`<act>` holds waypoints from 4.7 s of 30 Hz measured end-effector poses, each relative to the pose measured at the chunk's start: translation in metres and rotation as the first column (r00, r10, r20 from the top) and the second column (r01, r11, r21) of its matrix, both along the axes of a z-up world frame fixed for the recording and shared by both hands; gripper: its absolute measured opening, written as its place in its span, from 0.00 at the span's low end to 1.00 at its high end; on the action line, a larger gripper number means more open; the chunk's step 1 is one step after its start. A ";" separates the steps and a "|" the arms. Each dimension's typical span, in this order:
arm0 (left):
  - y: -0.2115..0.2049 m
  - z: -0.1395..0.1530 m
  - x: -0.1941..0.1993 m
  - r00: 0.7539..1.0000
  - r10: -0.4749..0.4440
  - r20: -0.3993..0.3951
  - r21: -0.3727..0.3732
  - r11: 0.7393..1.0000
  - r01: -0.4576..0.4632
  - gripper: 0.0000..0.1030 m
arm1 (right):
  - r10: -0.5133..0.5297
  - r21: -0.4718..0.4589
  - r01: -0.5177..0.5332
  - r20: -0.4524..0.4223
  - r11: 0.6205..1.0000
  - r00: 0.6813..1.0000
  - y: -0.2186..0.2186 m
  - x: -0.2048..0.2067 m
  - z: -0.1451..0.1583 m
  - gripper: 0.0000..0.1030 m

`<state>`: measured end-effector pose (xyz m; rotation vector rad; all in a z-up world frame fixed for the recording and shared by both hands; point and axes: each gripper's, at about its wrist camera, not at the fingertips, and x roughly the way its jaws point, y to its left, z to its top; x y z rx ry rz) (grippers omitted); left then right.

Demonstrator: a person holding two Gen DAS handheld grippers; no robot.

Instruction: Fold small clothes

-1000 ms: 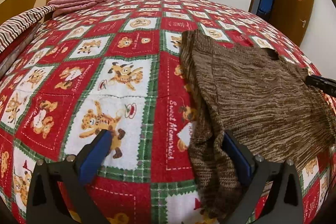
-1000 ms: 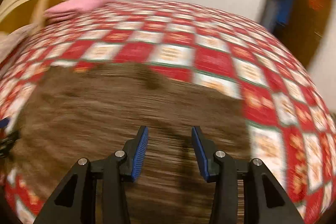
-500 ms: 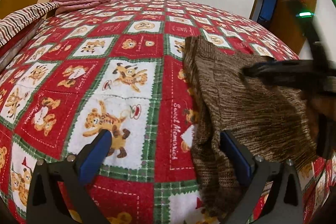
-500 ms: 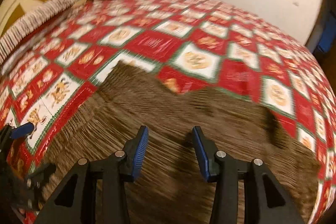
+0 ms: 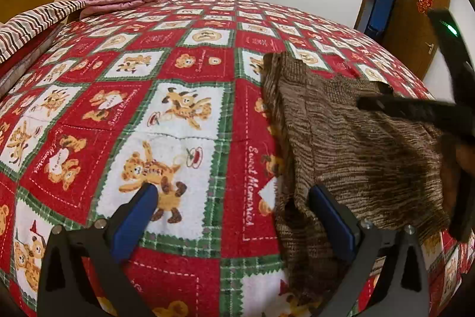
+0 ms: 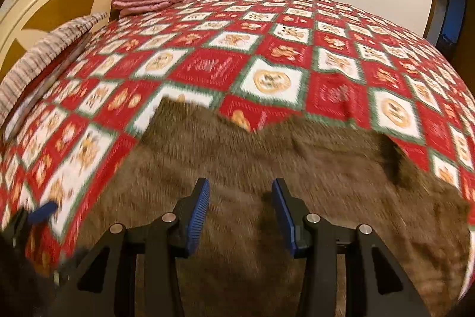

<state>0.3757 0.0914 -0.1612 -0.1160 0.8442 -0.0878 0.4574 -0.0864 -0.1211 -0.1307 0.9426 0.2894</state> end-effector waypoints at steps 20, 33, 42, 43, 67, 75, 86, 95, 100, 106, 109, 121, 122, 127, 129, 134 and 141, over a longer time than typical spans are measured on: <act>-0.004 -0.001 0.001 1.000 0.000 -0.015 0.037 0.999 0.001 1.00 | -0.070 -0.047 0.072 0.047 0.996 0.996 -0.031 0.013 -0.018 0.58; 0.002 0.004 0.000 1.000 0.007 -0.011 0.006 1.000 -0.007 1.00 | 0.092 -0.022 -0.090 0.103 0.996 0.990 -0.020 -0.136 -0.008 0.58; 0.007 0.025 0.027 0.997 0.000 0.074 -0.041 0.999 0.003 1.00 | 0.242 -0.239 -0.196 0.181 0.951 0.953 0.035 -0.179 -0.020 0.58; 0.004 0.027 0.035 0.996 -0.021 0.082 -0.038 0.999 0.024 1.00 | 0.256 -0.256 -0.204 0.191 0.945 0.948 0.043 -0.181 -0.021 0.58; -0.028 0.006 0.141 0.979 -0.203 -0.029 -0.142 0.970 0.197 0.23 | 0.467 -0.552 -0.266 0.261 0.790 0.845 0.131 -0.171 -0.055 0.14; -0.003 0.018 0.139 0.981 -0.195 -0.005 -0.244 0.951 0.188 0.09 | 0.461 -0.372 -0.350 0.273 0.860 0.844 0.125 -0.186 -0.027 0.06; -0.004 0.024 0.137 0.985 -0.167 -0.042 -0.285 0.947 0.148 0.08 | 0.369 -0.145 -0.343 0.231 0.928 0.900 0.091 -0.169 -0.017 0.04; -0.042 0.089 0.119 0.975 -0.216 0.043 -0.342 0.914 0.218 0.08 | 0.197 0.120 -0.237 0.280 0.964 0.940 0.024 -0.182 0.021 0.04; -0.081 0.116 0.111 0.961 -0.266 0.080 -0.322 0.905 0.277 0.08 | 0.106 0.221 -0.174 0.287 0.960 0.952 -0.016 -0.187 0.033 0.04; -0.128 0.133 0.105 0.945 -0.313 0.091 -0.300 0.897 0.325 0.08 | 0.010 0.329 -0.109 0.288 0.938 0.958 -0.067 -0.196 0.045 0.04; -0.151 0.140 0.103 0.936 -0.339 0.097 -0.291 0.890 0.352 0.08 | -0.017 0.343 -0.086 0.287 0.935 0.958 -0.090 -0.199 0.049 0.04; -0.246 0.139 0.103 0.896 -0.437 0.079 -0.273 0.855 0.441 0.08 | -0.200 0.451 0.082 0.221 0.889 0.955 -0.188 -0.220 0.043 0.04; -0.256 0.136 0.102 0.891 -0.448 0.077 -0.263 0.853 0.451 0.08 | -0.214 0.457 0.097 0.213 0.884 0.953 -0.196 -0.222 0.042 0.04; -0.293 0.122 0.101 0.877 -0.477 0.049 -0.240 0.847 0.474 0.08 | -0.286 0.484 0.176 0.162 0.857 0.945 -0.231 -0.226 0.029 0.04; -0.305 0.115 0.102 0.875 -0.483 0.037 -0.224 0.849 0.478 0.08 | -0.308 0.498 0.202 0.139 0.843 0.941 -0.241 -0.228 0.022 0.04; -0.334 0.092 0.107 0.873 -0.488 -0.005 -0.206 0.855 0.477 0.08 | -0.356 0.528 0.263 0.080 0.807 0.931 -0.265 -0.232 0.003 0.04; -0.345 0.090 0.084 0.870 -0.493 -0.003 -0.139 0.862 0.488 0.32 | -0.441 0.569 0.367 -0.009 0.736 0.898 -0.299 -0.240 -0.030 0.01</act>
